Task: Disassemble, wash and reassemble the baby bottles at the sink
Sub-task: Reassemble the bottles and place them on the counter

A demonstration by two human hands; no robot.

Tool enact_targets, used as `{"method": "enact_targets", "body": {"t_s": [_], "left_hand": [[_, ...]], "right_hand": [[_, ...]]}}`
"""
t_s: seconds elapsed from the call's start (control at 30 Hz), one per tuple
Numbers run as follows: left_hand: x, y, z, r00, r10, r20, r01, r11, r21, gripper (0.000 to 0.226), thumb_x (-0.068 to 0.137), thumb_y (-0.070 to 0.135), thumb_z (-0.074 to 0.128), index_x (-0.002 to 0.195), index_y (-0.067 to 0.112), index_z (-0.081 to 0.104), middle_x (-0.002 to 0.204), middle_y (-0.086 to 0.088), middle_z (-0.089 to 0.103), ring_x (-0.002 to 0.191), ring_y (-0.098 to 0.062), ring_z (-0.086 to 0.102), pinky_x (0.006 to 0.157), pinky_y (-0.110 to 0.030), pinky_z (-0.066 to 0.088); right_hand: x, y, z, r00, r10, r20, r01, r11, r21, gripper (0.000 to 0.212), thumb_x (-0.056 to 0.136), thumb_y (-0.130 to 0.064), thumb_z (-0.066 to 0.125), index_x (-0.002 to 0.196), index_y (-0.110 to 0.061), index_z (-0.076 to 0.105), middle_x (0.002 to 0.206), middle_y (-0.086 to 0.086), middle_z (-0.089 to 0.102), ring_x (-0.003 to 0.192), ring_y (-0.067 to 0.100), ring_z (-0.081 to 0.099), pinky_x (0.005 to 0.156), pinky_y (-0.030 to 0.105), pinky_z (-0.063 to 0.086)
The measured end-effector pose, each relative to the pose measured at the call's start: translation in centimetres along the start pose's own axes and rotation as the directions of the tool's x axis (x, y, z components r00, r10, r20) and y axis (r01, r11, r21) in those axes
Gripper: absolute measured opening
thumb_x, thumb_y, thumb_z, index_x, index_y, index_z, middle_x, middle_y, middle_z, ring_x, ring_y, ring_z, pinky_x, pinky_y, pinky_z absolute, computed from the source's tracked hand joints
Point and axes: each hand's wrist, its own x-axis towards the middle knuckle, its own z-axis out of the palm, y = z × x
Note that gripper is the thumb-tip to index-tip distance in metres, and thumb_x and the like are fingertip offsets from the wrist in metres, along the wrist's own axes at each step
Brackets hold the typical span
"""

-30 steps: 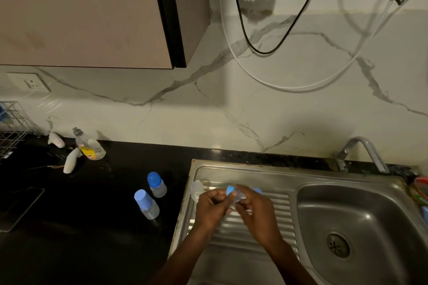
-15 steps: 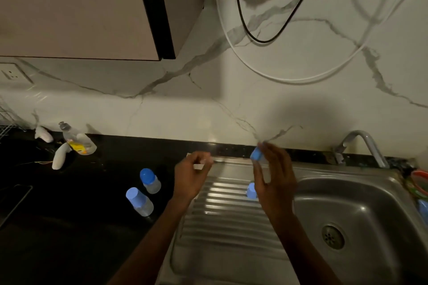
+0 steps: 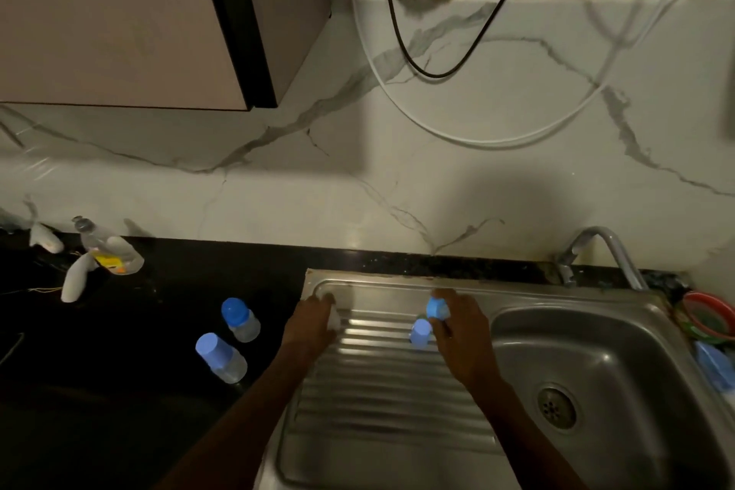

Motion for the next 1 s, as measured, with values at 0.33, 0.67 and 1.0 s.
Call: {"method": "enact_targets", "body": {"t_s": [0.33, 0.67, 1.0], "left_hand": [[-4.3, 7.7, -7.9, 0.779, 0.263, -0.569, -0.519, 0.78, -0.35, 0.046, 0.086, 0.013, 0.082, 0.126, 0.016, 0.059, 0.125, 0.01, 0.061, 0.115, -0.008, 0.06, 0.096, -0.016, 0.048], [-4.3, 5.6, -7.7, 0.895, 0.235, -0.38, -0.341, 0.908, -0.243, 0.052, 0.086, 0.042, 0.078, 0.132, 0.026, 0.058, 0.128, 0.008, 0.058, 0.113, -0.008, 0.059, 0.094, -0.027, 0.052], [-6.5, 4.0, -3.4, 0.988, 0.148, 0.039, -0.149, 0.988, 0.033, 0.046, 0.09, 0.025, 0.073, 0.133, 0.019, 0.057, 0.135, -0.002, 0.055, 0.125, -0.018, 0.053, 0.098, -0.022, 0.041]], "right_hand": [[2.7, -7.0, -5.8, 0.813, -0.245, -0.528, 0.272, 0.962, -0.026, 0.033, 0.091, -0.01, 0.074, 0.121, -0.003, 0.064, 0.122, 0.009, 0.06, 0.112, 0.014, 0.059, 0.09, 0.01, 0.047], [2.8, -6.4, -5.2, 0.95, -0.223, -0.219, 0.225, 0.974, -0.019, 0.034, 0.089, -0.019, 0.077, 0.121, -0.018, 0.066, 0.112, -0.003, 0.063, 0.094, 0.003, 0.059, 0.085, 0.019, 0.052], [-2.7, -0.6, 0.2, 0.994, 0.013, 0.107, -0.008, 0.999, -0.049, 0.038, 0.081, -0.033, 0.074, 0.11, -0.008, 0.072, 0.097, -0.001, 0.059, 0.1, 0.036, 0.063, 0.08, 0.0, 0.028]]}}
